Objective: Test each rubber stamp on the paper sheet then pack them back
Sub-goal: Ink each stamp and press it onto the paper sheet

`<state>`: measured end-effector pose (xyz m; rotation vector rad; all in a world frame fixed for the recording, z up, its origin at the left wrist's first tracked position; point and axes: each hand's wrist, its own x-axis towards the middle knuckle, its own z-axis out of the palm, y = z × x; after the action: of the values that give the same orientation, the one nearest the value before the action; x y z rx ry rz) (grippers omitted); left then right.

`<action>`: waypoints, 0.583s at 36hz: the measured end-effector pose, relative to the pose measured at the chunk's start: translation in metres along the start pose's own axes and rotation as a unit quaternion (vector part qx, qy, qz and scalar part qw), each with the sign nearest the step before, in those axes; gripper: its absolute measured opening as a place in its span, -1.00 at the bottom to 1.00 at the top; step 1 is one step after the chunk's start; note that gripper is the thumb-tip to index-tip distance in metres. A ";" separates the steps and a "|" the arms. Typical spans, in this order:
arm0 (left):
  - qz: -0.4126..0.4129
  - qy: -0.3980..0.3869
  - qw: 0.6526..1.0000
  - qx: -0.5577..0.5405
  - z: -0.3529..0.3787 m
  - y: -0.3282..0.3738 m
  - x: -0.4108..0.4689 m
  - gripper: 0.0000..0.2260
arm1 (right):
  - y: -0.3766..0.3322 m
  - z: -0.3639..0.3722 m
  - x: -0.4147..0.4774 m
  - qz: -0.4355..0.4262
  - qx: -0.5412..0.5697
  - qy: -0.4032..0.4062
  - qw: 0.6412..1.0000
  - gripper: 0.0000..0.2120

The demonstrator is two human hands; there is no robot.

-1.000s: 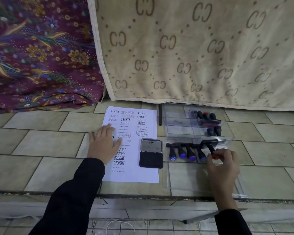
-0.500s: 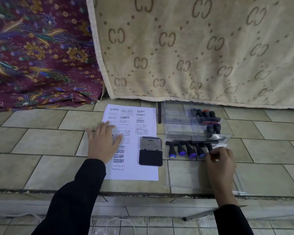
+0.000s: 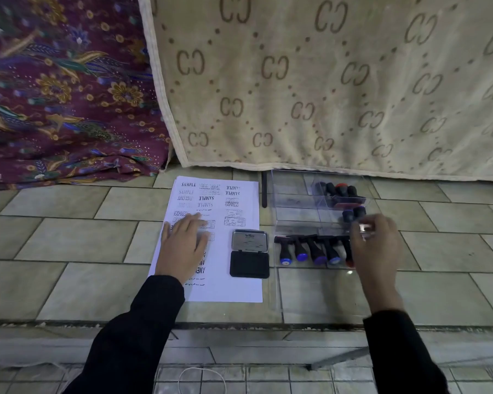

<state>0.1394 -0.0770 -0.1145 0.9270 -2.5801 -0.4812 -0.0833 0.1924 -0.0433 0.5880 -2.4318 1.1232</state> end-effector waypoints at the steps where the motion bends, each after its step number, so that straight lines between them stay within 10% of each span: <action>1: -0.001 0.002 1.000 -0.001 0.000 0.000 0.000 -0.68 | -0.002 0.003 0.013 -0.004 -0.010 -0.009 1.000 -0.93; 9: -0.002 0.000 1.000 0.001 -0.001 0.001 0.000 -0.68 | -0.003 0.046 0.080 0.016 -0.195 -0.218 0.956 -0.83; 21: 0.003 0.002 0.999 -0.040 -0.005 0.004 -0.004 -0.75 | 0.009 0.061 0.088 0.038 -0.286 -0.265 0.920 -0.73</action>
<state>0.1423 -0.0725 -0.1093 0.8919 -2.5404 -0.5757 -0.1724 0.1316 -0.0400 0.6619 -3.0686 0.2284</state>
